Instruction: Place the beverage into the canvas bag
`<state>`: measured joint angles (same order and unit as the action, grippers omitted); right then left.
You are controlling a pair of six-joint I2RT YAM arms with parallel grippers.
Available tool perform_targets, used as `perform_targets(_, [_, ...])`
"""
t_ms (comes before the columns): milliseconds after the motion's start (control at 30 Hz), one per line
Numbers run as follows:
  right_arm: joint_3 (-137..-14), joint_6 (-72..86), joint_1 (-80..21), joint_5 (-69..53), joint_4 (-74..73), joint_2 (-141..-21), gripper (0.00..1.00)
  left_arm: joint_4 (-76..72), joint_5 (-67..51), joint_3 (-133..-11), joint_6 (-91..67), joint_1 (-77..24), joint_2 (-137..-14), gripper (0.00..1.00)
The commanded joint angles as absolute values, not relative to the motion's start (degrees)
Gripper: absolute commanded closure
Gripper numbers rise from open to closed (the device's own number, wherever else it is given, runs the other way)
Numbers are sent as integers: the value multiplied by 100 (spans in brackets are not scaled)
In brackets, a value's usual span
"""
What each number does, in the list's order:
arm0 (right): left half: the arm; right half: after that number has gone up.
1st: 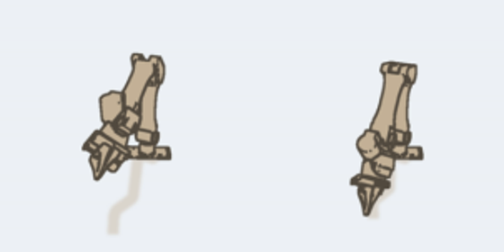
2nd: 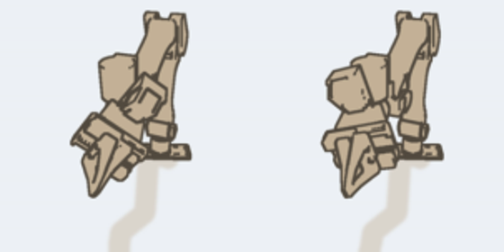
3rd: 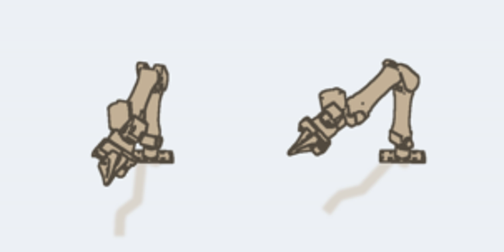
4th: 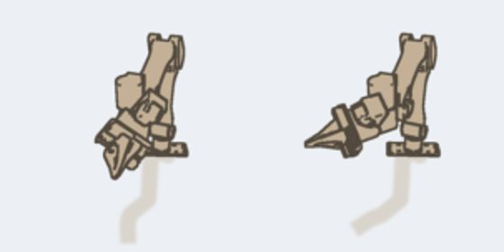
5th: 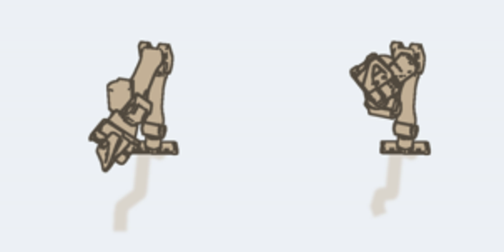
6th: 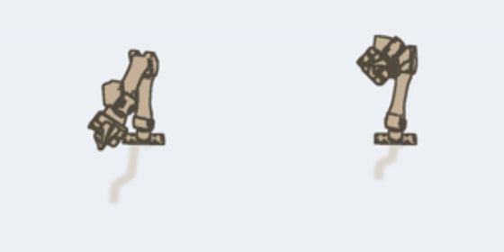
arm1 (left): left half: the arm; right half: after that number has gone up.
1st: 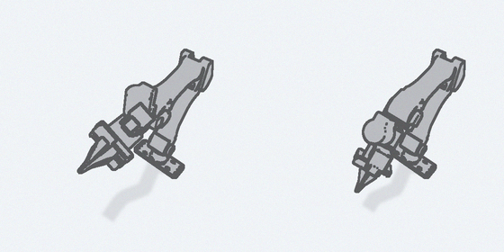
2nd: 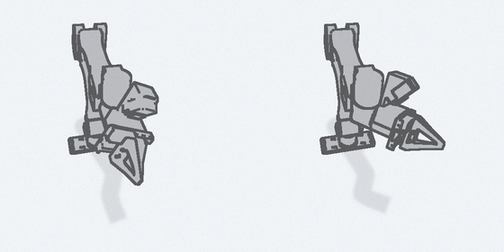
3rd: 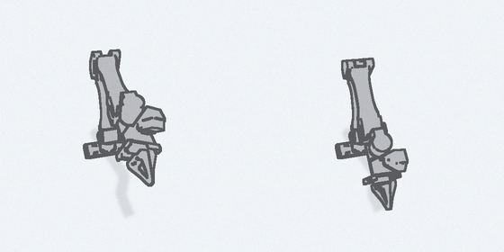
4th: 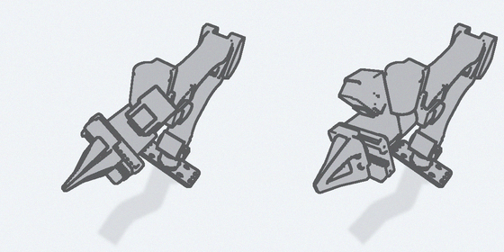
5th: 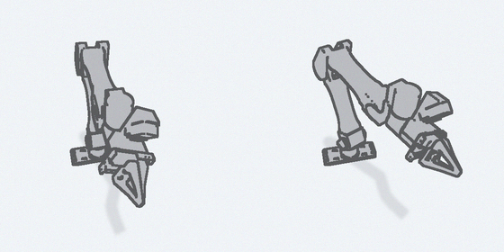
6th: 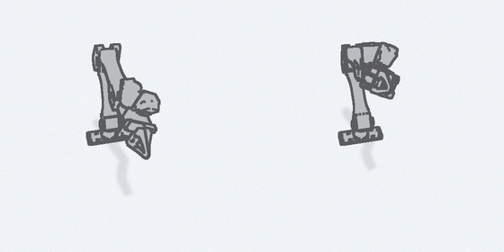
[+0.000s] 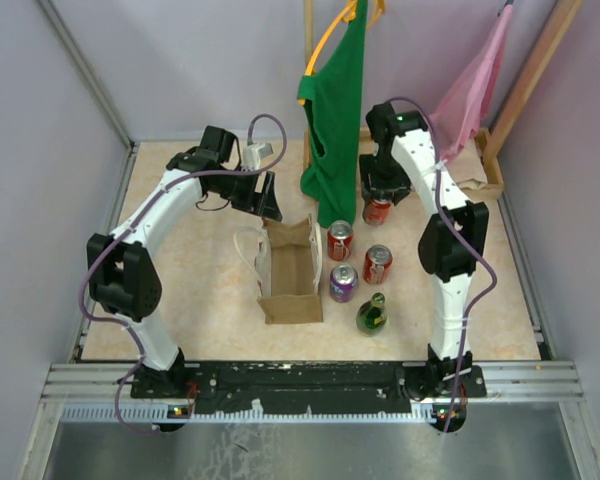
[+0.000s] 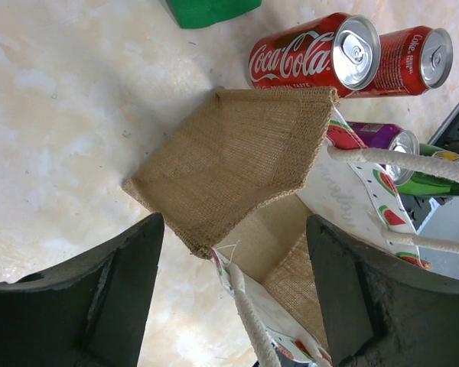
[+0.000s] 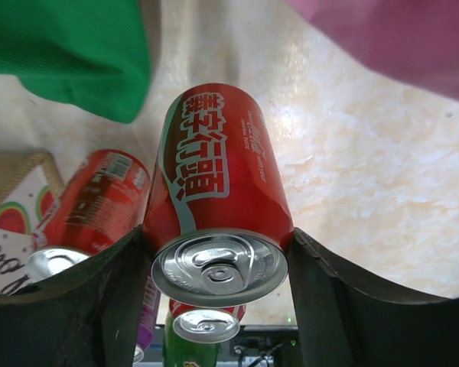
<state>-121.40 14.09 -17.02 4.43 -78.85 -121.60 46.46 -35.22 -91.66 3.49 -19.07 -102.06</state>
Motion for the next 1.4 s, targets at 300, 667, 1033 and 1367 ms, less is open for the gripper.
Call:
perform_targets(300, [-13895, 1544, -2074, 414, -8555, -11836, 100, 4670, -3538, -9328, 345, -1872, -10362, 19])
perform_targets(667, [-14038, 1690, -2419, -566, -7534, -10892, 100, 4349, -3453, -9488, 40, -1835, -10300, 19])
perform_targets(1033, [-13985, 1907, -3220, -878, -7295, -10748, 100, 4114, -3402, -9711, -250, -1513, -10291, 19])
perform_targets(1367, [-14032, 2004, -3907, -876, -7272, -10915, 100, 4030, -3455, -9763, -408, -867, -10336, 18])
